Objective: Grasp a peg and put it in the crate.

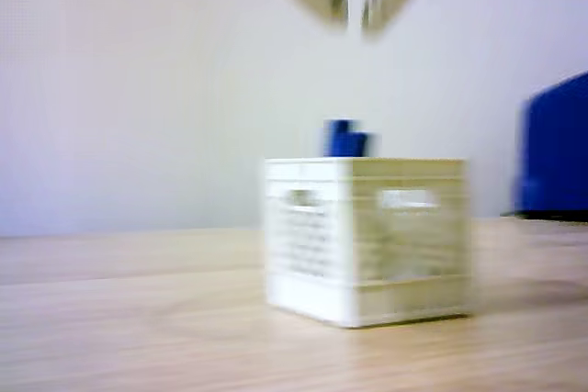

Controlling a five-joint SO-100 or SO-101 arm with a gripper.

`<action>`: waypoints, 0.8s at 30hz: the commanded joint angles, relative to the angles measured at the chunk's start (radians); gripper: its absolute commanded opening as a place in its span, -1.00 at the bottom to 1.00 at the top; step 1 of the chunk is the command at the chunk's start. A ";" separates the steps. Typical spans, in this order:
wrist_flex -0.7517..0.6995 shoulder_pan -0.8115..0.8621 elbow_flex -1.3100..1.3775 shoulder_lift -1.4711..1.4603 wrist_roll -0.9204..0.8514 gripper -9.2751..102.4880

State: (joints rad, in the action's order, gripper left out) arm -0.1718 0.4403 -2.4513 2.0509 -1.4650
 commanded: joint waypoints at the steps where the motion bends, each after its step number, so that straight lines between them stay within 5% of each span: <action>1: -0.232 -0.135 0.021 0.247 0.110 -0.84; 10: -0.782 -0.423 0.020 0.572 0.561 -0.84; 20: -0.839 -0.474 -0.184 0.882 1.287 -0.84; 24: -0.839 -0.466 -0.307 1.057 1.447 -0.82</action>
State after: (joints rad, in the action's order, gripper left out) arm -1.0078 -0.0261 -2.7213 2.9575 -0.1595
